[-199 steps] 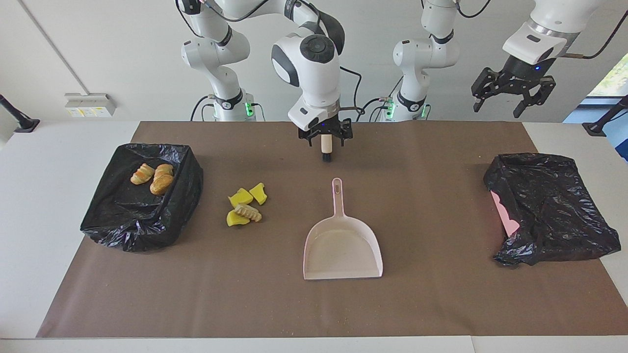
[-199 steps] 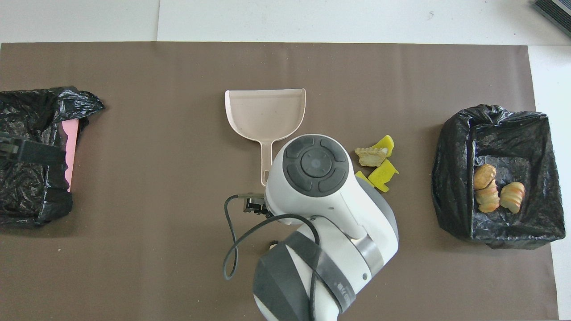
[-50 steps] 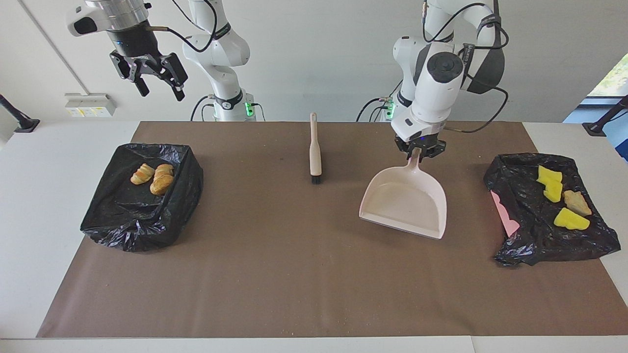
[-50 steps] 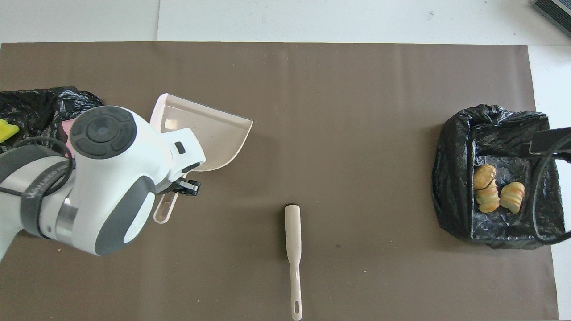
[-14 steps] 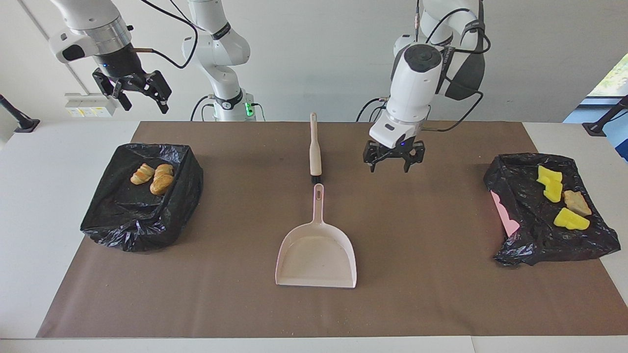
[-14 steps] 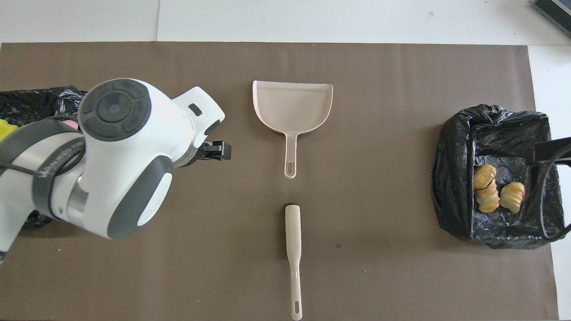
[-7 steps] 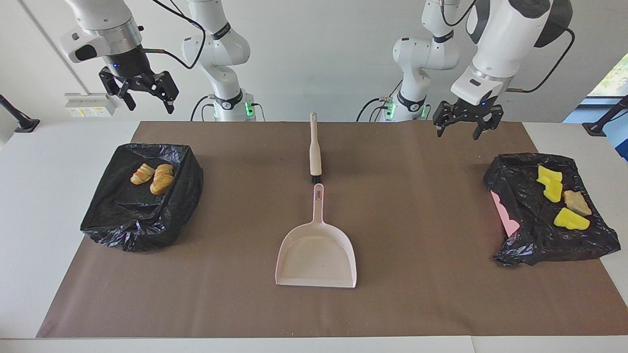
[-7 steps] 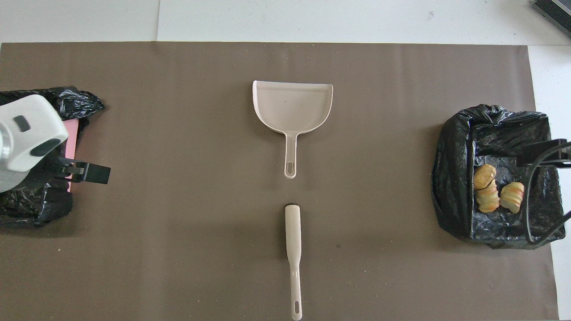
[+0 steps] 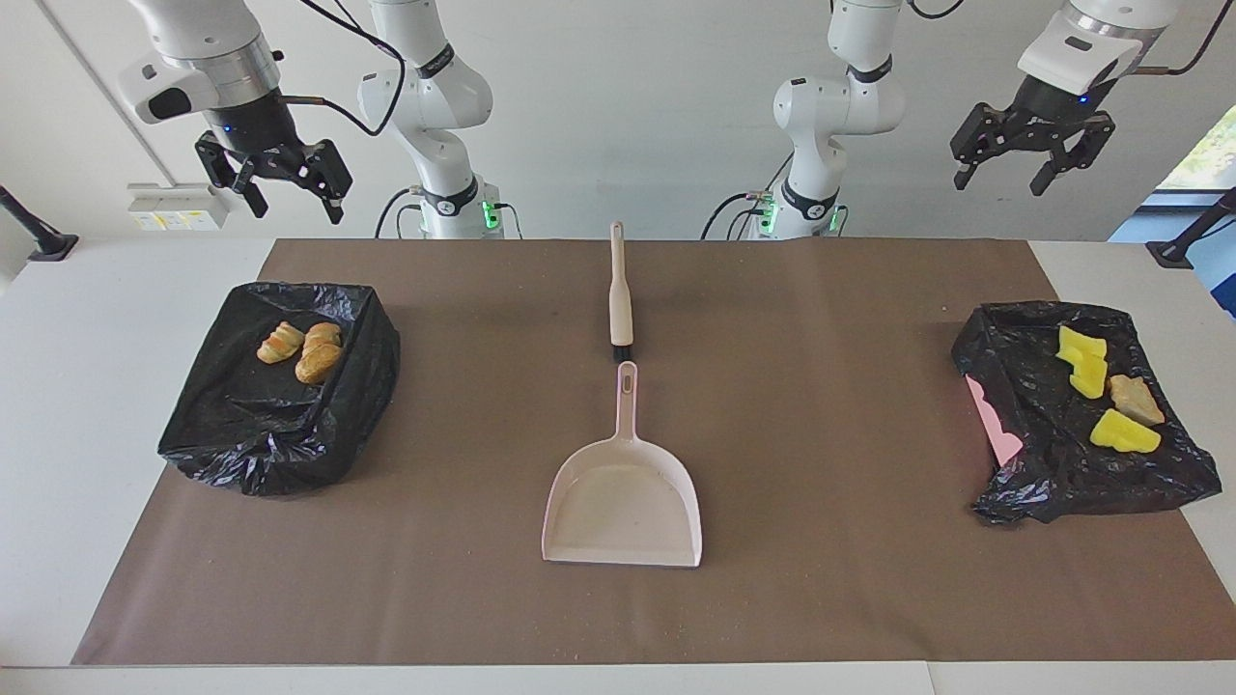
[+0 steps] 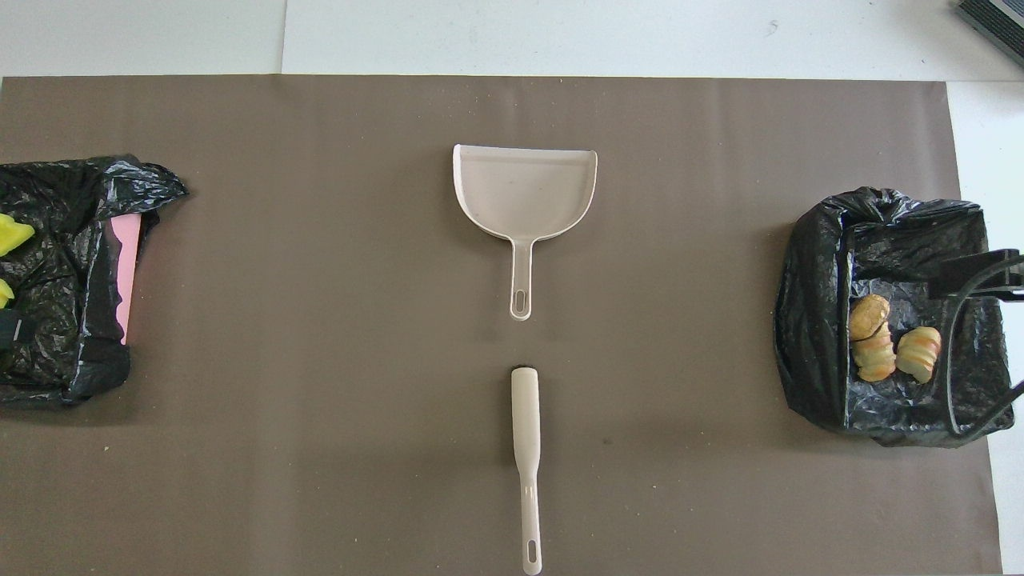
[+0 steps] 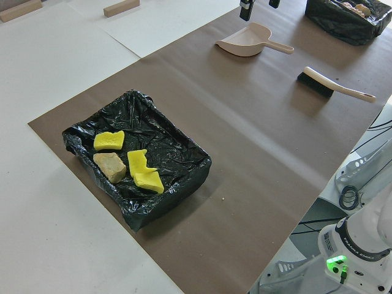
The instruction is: Sweep and dump trash in bin
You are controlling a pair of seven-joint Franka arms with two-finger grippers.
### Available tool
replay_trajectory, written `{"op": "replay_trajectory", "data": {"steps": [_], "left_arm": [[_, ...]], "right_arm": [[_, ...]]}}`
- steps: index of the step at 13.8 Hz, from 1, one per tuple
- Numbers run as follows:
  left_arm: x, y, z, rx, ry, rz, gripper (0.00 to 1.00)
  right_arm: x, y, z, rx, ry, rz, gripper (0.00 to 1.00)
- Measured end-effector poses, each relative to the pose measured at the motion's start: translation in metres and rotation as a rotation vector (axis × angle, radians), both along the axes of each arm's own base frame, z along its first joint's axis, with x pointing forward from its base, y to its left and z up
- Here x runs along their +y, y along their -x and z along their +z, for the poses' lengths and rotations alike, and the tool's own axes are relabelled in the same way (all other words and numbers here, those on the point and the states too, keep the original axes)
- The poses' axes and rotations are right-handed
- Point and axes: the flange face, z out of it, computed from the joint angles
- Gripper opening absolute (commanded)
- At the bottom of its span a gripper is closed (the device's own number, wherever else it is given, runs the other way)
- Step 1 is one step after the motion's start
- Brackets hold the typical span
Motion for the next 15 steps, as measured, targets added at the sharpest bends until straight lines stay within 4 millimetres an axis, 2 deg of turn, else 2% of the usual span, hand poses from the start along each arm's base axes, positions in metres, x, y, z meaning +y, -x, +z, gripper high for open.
{"op": "replay_trajectory", "data": {"steps": [4, 8, 12, 15], "left_arm": [[0.006, -0.029, -0.003, 0.026, -0.004, -0.003, 1.0], [0.006, -0.022, 0.003, 0.01, -0.001, -0.021, 1.0], [0.006, -0.009, 0.0, 0.015, 0.001, -0.027, 1.0], [0.005, -0.01, -0.001, 0.007, 0.002, -0.028, 1.0]], "right_arm": [[-0.002, 0.0, 0.0, -0.001, 0.0, -0.003, 1.0], [-0.001, -0.002, 0.002, -0.023, 0.0, -0.002, 1.0], [-0.007, -0.002, 0.002, -0.024, 0.0, -0.012, 1.0], [-0.006, -0.002, 0.003, -0.025, 0.0, -0.01, 1.0]]}}
